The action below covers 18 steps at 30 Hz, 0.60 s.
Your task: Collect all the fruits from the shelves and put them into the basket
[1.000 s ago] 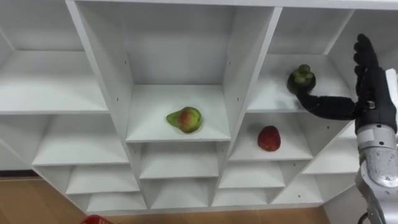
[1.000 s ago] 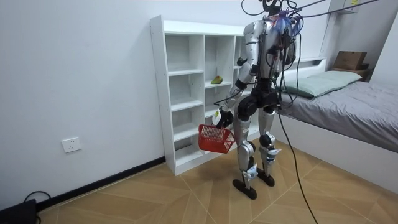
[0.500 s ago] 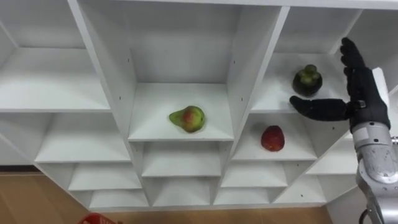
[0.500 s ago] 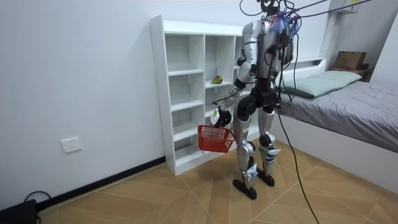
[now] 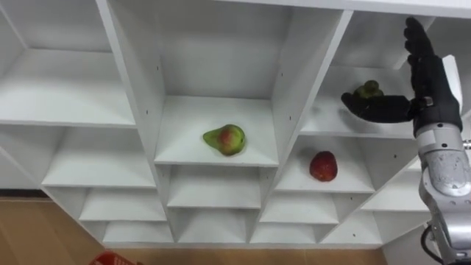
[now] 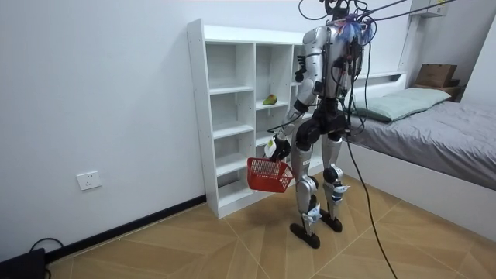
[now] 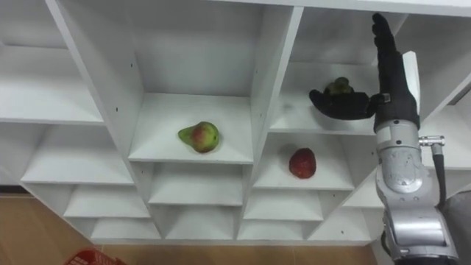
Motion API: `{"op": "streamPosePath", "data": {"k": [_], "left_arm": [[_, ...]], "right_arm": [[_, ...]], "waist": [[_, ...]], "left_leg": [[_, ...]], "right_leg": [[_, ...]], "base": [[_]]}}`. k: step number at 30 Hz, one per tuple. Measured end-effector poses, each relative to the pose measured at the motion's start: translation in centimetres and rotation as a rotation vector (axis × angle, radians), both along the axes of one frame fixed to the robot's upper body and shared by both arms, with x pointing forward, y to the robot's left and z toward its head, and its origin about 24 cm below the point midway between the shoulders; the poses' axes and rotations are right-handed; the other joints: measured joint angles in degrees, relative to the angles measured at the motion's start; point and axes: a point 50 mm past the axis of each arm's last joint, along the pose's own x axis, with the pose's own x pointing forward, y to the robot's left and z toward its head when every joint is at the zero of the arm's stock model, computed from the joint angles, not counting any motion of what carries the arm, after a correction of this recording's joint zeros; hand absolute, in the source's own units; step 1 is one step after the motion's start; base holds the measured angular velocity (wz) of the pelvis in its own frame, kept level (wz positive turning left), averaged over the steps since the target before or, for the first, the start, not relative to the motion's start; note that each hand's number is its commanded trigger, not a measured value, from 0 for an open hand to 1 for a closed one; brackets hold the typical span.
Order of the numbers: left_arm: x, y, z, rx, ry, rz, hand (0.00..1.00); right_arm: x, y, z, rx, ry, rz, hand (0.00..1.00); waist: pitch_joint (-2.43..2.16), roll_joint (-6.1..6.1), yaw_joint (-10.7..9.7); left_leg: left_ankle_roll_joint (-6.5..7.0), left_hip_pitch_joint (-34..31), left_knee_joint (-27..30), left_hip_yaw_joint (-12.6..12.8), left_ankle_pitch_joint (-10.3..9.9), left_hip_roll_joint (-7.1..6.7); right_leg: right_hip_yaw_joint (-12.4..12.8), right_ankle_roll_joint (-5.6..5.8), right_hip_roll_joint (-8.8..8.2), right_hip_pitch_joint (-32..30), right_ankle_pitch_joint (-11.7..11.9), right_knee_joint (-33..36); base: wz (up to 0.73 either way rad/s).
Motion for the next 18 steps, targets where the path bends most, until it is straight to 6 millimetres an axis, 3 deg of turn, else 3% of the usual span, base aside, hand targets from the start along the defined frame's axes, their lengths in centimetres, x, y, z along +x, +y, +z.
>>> {"op": "streamPosePath", "data": {"k": [18], "left_arm": [[0.14,0.04,-0.02,0.004,0.009,0.005,1.0]], "right_arm": [[0.01,-0.34,-0.8,0.006,0.042,-0.008,0.0]], "waist": [[-0.12,0.18,-0.1]], "left_leg": [[-0.02,0.0,0.5,-0.5,0.0,-0.04]], "right_leg": [[-0.5,0.0,-0.09,0.1,0.0,0.2]], "base": [[0.01]]}}
